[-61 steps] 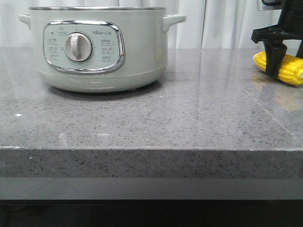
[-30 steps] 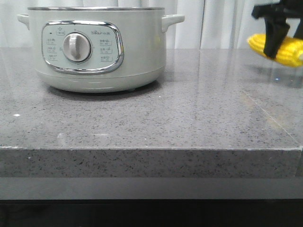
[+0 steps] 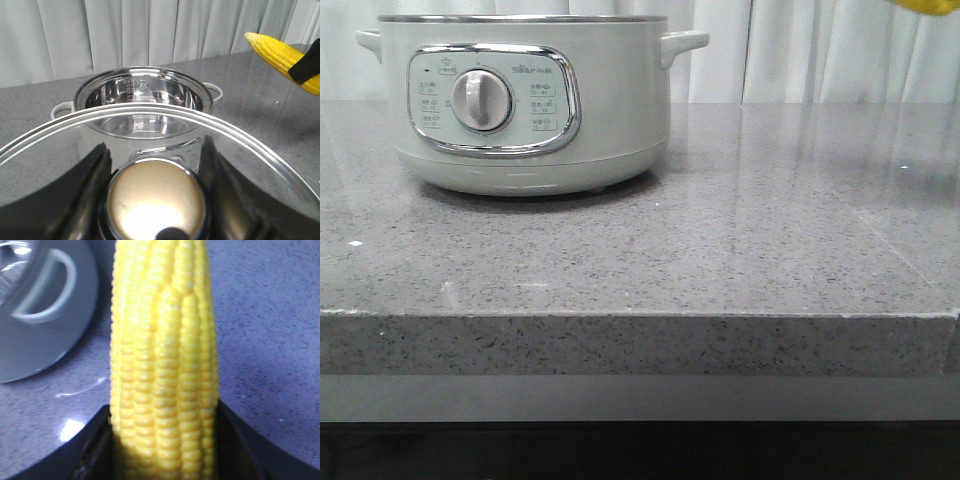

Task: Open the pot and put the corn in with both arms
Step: 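Lift the corn with the right gripper and carry it over the pot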

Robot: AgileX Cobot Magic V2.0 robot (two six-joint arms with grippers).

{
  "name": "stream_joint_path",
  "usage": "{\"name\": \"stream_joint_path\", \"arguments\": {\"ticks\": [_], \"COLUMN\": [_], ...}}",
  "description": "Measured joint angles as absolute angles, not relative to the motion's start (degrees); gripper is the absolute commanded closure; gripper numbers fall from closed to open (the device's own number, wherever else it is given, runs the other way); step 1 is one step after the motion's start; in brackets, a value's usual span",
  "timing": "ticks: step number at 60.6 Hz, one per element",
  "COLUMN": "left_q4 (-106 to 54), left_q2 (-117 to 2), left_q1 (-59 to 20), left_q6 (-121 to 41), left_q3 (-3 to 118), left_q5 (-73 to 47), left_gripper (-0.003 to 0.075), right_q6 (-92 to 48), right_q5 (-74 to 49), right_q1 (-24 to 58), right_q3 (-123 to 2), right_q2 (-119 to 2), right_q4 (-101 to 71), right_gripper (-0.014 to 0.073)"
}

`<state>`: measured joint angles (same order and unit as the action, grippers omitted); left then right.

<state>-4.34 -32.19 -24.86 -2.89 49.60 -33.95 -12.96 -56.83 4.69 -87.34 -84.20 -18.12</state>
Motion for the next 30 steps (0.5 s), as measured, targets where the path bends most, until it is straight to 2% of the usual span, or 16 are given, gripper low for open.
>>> {"name": "stream_joint_path", "arguments": {"ticks": [12, 30], "left_q4": [-4.34, -4.34], "left_q2": [-32.19, -32.19], "left_q1": [-24.86, -24.86], "left_q6": [-2.89, -2.89], "left_q3": [49.6, 49.6], "left_q5": [-33.95, -33.95], "left_gripper": [0.0555, 0.0555], "right_q6": [-14.33, -17.91], "right_q5": [-54.38, -45.81], "right_q1": [9.6, 23.89], "right_q3": [-86.08, -87.08], "right_q2": [-78.78, -79.69], "right_q4": [-18.6, -19.39], "right_gripper": [0.0303, 0.0303]}}
